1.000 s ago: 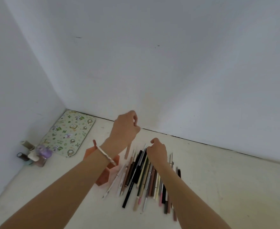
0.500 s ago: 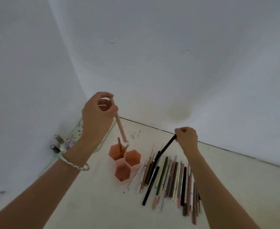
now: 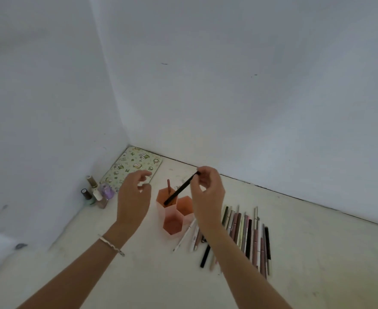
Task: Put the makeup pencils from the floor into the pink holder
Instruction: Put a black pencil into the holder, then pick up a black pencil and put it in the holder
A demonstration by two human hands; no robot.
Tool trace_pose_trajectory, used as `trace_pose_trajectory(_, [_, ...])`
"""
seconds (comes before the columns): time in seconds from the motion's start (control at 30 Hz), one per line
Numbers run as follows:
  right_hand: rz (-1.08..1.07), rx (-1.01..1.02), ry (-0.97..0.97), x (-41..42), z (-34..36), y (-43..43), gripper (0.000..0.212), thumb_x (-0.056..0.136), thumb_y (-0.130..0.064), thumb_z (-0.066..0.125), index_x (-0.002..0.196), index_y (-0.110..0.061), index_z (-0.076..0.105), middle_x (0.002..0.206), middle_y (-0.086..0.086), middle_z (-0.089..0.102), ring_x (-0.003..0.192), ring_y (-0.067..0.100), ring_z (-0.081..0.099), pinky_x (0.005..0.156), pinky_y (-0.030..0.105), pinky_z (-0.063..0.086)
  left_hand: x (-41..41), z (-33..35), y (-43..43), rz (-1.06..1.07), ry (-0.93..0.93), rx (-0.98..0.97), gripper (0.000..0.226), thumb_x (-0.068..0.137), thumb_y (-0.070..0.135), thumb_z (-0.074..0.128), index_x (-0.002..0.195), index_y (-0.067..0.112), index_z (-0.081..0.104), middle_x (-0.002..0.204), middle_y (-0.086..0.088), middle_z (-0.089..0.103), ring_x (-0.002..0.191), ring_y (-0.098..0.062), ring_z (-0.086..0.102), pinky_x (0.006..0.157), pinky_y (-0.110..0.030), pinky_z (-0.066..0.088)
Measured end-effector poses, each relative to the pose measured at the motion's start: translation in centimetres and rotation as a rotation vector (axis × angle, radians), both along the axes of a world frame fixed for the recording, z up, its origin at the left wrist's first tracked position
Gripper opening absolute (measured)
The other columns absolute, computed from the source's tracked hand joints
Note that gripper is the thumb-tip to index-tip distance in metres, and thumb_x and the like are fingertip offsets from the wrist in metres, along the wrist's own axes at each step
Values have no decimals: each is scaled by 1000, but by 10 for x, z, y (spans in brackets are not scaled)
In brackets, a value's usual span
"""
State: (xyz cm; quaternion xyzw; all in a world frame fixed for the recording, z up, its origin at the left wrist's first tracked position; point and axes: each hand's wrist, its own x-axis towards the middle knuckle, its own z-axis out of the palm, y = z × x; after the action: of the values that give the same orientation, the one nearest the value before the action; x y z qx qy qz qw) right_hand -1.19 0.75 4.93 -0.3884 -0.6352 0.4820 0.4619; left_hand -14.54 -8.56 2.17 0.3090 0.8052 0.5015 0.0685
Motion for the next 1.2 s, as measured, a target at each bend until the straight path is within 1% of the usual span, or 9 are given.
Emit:
trace_pose_trajectory(0.07, [75,75,-108,0,-14,-9,19,88,-3,61,99,-18,63,94,-5,64,84,4,62,77,14,50,0,13,-3,57,1,63,37,87,-3,51,104,29,60,106,10,63,93,0,60,74,-12,47])
trace_pose_trajectory(0.17, [183,170,-274,2,-30,-16,19,87,-5,62,102,-17,66,98,-7,61,88,3,60,79,14,49,9,34,1,28,-5,155,35,87,-5,49,101,24,63,100,12,64,91,0,61,75,-15,48])
trace_pose_trajectory(0.33, [-49,134,-158,27,-20,13,25,88,3,57,104,-14,67,93,-4,66,83,8,63,75,13,49,44,57,34,-70,22,220,32,84,-1,53,95,28,62,93,16,64,85,3,59,73,-5,45])
trace_pose_trajectory(0.47, [-255,-8,-101,65,-9,59,25,89,1,53,101,-17,65,85,-3,67,70,9,60,66,20,49,79,38,90,-291,45,-109,22,88,7,54,94,26,62,89,11,66,79,-4,61,73,-19,51])
trace_pose_trajectory(0.6, [-291,-70,-136,98,-17,81,27,88,0,52,98,-22,64,79,-9,64,62,7,57,58,12,44,107,-12,131,-469,124,-543,28,90,1,44,110,10,62,113,-8,64,102,-22,60,87,-29,48])
trace_pose_trajectory(0.7, [-274,-118,-168,112,-28,87,26,89,-2,51,96,-23,64,75,-8,63,59,7,57,53,12,44,116,-40,144,-474,217,-729,23,92,2,45,110,6,59,113,-11,62,104,-27,61,82,-30,47])
trace_pose_trajectory(0.93, [-210,-181,-254,120,-53,99,27,90,-1,50,96,-23,64,82,-11,64,67,19,59,55,19,47,127,-73,155,-429,290,-860,23,92,-1,46,109,9,58,110,-8,61,102,-24,63,78,-28,47])
trace_pose_trajectory(1.03, [-175,-193,-261,117,-60,102,26,91,-1,50,96,-22,64,82,-10,64,60,8,55,51,13,45,124,-78,154,-437,270,-847,20,94,5,45,112,8,54,112,-9,58,103,-25,60,79,-29,46])
trace_pose_trajectory(1.2, [-149,-237,-264,104,-67,109,24,91,-1,50,97,-20,64,85,-8,64,63,14,57,53,8,44,122,-77,156,-474,217,-834,19,90,2,47,107,6,53,109,-11,59,99,-27,60,74,-29,45])
